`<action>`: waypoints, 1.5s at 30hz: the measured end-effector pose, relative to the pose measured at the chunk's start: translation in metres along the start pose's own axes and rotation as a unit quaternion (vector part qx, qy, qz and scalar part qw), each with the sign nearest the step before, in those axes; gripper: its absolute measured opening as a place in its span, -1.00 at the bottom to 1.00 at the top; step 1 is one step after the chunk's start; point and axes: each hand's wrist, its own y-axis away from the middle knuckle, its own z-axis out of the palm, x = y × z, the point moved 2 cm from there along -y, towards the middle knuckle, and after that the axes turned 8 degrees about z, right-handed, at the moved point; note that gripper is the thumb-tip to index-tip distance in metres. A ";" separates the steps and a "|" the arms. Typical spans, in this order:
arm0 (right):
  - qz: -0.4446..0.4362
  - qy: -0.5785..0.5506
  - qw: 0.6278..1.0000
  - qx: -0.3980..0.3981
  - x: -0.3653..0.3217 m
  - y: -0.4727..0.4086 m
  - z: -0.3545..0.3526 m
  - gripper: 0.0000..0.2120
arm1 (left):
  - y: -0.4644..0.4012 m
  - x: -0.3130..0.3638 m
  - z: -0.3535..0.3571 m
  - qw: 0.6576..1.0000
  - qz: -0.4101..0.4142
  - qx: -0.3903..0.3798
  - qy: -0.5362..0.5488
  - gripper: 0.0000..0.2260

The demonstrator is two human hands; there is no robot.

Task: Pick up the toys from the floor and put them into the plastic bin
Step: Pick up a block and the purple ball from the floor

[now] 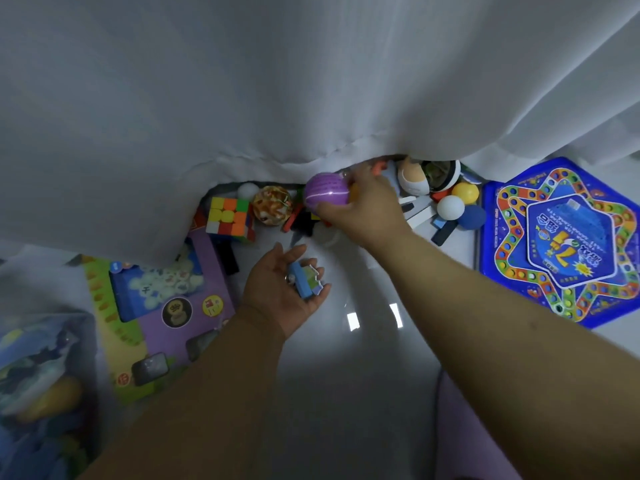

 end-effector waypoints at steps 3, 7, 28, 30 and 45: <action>-0.031 -0.087 0.992 -0.088 -0.013 0.044 0.003 -0.56 | 0.003 0.002 0.006 0.998 0.014 -0.055 0.024 -0.73; -0.145 -0.033 0.977 -0.155 -0.013 0.078 0.012 -0.50 | 0.019 0.009 0.020 0.984 -0.008 -0.167 0.063 -0.74; -0.035 0.125 0.991 0.033 0.039 -0.002 -0.002 -0.59 | 0.023 0.011 -0.001 0.980 -0.105 -0.126 0.113 -0.55; -0.041 0.202 0.978 -0.005 0.034 -0.020 0.002 -0.59 | 0.022 0.011 0.000 0.981 -0.109 -0.118 0.108 -0.57; -0.075 0.343 0.935 -0.049 0.009 -0.061 0.001 -0.50 | 0.008 0.015 0.002 0.978 -0.118 -0.130 0.115 -0.37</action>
